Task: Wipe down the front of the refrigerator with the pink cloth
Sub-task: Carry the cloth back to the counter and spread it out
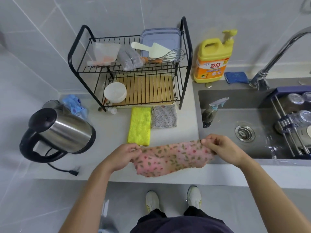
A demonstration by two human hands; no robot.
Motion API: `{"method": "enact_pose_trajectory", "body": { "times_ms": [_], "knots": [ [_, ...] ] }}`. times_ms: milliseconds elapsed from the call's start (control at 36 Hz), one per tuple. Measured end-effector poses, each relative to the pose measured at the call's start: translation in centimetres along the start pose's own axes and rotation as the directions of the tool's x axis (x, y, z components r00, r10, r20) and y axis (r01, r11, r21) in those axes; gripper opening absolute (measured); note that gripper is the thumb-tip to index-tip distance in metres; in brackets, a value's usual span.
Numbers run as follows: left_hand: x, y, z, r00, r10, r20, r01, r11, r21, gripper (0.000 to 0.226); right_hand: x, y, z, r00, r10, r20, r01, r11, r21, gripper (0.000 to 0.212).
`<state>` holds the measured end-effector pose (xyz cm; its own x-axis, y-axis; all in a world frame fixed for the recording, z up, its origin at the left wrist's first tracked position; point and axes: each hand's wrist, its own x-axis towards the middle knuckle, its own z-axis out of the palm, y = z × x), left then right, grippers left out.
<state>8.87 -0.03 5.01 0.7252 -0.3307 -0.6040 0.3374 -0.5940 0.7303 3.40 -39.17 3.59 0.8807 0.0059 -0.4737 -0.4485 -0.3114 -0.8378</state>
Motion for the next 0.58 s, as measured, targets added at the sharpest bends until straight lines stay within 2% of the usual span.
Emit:
{"method": "enact_pose_trajectory", "body": {
  "times_ms": [83, 167, 222, 306, 389, 444, 528, 583],
  "knots": [
    [2.0, -1.5, 1.1, 0.974, -0.011, -0.226, 0.041, 0.991, 0.131, 0.014, 1.7, 1.1, 1.7, 0.986, 0.059, -0.153, -0.047, 0.996, 0.080, 0.032],
    [3.1, -2.9, 3.0, 0.892, 0.053, -0.448, 0.073, 0.963, 0.259, 0.025, 3.0, 2.9, 3.5, 0.976, 0.141, -0.167, -0.142, 0.990, 0.008, 0.044],
    [3.1, -3.7, 4.4, 0.846, 0.118, -0.520, 0.054, 0.951, 0.304, 0.023, 3.3, 3.9, 4.6, 0.966, 0.188, -0.178, -0.193, 0.981, -0.011, 0.057],
    [2.9, -4.8, 6.8, 0.839, 0.196, -0.507, 0.006, 0.929, 0.370, 0.017, 3.3, 3.6, 5.7, 0.934, 0.218, -0.282, -0.226, 0.974, 0.002, 0.059],
    [2.5, -6.2, 8.8, 0.900, 0.177, -0.399, 0.024, 0.893, 0.450, 0.025, 3.6, 3.1, 6.8, 0.902, 0.262, -0.344, -0.287, 0.958, -0.024, 0.054],
    [2.2, -6.9, 9.5, 0.923, 0.153, -0.354, 0.034, 0.882, 0.469, 0.035, 3.8, 2.9, 7.2, 0.885, 0.289, -0.364, -0.327, 0.944, -0.047, 0.045],
    [1.7, -7.2, 9.9, 0.914, 0.160, -0.374, 0.020, 0.901, 0.434, 0.037, 3.7, 2.6, 7.6, 0.868, 0.327, -0.373, -0.363, 0.931, -0.030, 0.023],
    [1.6, -7.1, 10.1, 0.892, 0.174, -0.417, 0.012, 0.913, 0.407, 0.033, 3.4, 2.1, 8.0, 0.880, 0.264, -0.394, -0.317, 0.945, -0.074, 0.012]
  ]
}}
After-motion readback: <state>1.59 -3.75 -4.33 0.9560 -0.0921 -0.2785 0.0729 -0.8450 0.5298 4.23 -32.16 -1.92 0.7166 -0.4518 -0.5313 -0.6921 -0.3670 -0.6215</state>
